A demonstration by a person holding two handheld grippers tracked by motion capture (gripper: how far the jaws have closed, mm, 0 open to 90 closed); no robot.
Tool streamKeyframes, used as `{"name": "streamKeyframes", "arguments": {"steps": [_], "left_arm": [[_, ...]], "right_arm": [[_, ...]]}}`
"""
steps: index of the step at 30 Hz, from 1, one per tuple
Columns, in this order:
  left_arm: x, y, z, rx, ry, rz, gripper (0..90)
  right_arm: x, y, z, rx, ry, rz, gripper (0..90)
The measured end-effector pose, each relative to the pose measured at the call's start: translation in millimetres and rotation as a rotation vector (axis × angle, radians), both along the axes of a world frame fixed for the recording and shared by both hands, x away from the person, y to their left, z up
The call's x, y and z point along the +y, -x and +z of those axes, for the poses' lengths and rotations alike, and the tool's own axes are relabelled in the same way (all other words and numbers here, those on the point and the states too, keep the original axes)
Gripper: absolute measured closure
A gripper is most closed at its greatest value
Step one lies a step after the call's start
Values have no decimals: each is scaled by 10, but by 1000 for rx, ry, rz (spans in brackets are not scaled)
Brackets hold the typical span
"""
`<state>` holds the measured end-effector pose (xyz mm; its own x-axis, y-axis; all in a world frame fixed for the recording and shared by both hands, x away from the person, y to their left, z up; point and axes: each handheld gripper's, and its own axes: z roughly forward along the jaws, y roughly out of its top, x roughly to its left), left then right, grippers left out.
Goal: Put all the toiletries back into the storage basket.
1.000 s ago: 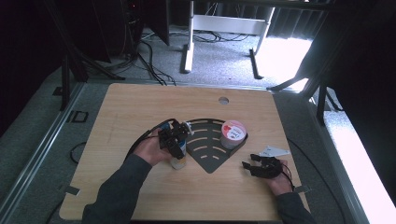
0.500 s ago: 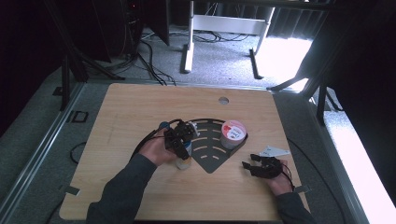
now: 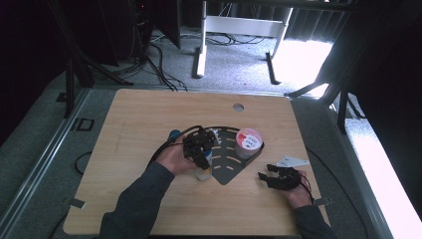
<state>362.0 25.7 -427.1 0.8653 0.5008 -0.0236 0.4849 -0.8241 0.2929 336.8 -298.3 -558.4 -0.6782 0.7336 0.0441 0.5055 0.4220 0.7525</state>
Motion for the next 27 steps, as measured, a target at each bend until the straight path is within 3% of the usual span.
{"name": "streamKeyframes", "arguments": {"steps": [27], "left_arm": [[-205, -85, 47, -10, 31, 5, 551]], "right_arm": [[-3, -1, 0, 1, -2, 2, 439]]}}
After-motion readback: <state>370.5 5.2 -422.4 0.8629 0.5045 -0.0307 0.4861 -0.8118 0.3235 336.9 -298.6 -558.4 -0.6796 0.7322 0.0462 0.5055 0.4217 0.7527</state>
